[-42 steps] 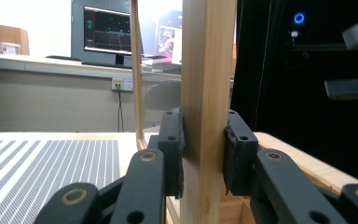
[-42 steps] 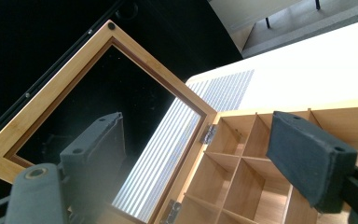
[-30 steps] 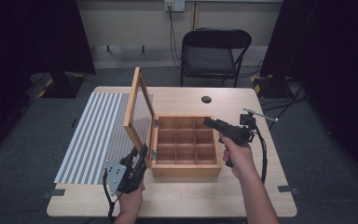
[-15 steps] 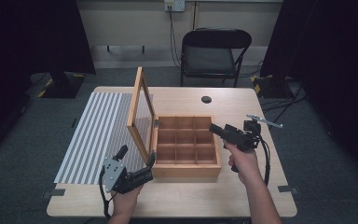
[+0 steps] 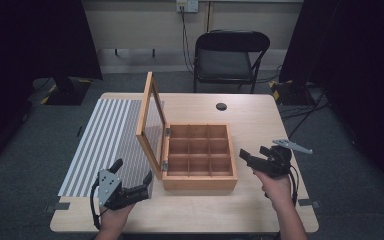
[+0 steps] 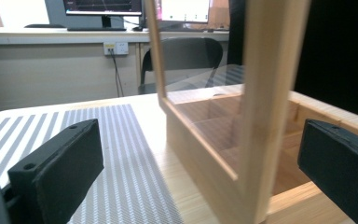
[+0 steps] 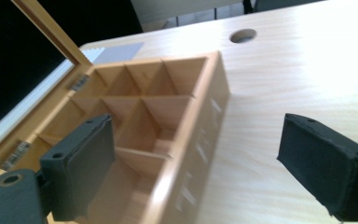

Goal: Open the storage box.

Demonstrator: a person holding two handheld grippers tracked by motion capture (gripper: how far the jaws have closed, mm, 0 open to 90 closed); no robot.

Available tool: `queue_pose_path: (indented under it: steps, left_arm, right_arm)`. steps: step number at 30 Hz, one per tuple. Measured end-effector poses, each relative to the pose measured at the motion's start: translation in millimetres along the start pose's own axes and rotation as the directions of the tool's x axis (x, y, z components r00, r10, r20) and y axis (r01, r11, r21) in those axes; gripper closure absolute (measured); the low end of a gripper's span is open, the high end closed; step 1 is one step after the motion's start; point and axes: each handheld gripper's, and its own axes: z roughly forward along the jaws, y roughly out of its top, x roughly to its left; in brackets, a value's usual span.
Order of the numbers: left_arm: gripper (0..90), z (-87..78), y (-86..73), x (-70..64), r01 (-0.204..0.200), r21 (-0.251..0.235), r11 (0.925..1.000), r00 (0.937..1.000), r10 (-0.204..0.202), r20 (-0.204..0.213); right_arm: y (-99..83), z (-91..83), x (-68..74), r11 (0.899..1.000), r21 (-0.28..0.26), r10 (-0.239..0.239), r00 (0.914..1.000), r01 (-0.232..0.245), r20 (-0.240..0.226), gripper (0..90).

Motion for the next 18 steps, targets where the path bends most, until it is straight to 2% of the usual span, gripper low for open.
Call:
queue_pose_path:
  steps: [5,10,15,18]
  left_arm:
    - [0.0,-3.7,-2.2,16.5,-0.008,0.038,0.9993,0.9998,0.008,-0.016]
    - [0.0,-6.7,-4.3,32.8,0.01,0.064,0.9979,0.9989,-0.007,-0.046]
    - [0.0,-10.0,-7.5,49.1,0.039,0.083,0.9958,0.9964,-0.033,-0.078]
    - [0.0,-12.4,-10.7,58.4,0.074,0.103,0.992,0.9929,-0.064,-0.101]
  right_arm:
    - [-15.8,-6.9,-12.6,1.0,0.025,-0.006,0.9991,0.005,0.041,9.7]
    - [-30.9,-14.4,-24.8,0.999,0.031,0.01,0.9978,-0.012,0.065,9.7]
    - [-43.4,-23.3,-34.2,0.999,0.043,0.006,0.9948,-0.011,0.102,9.7]
    - [-50.6,-30.0,-39.8,0.999,0.051,0.005,0.9924,-0.011,0.123,9.7]
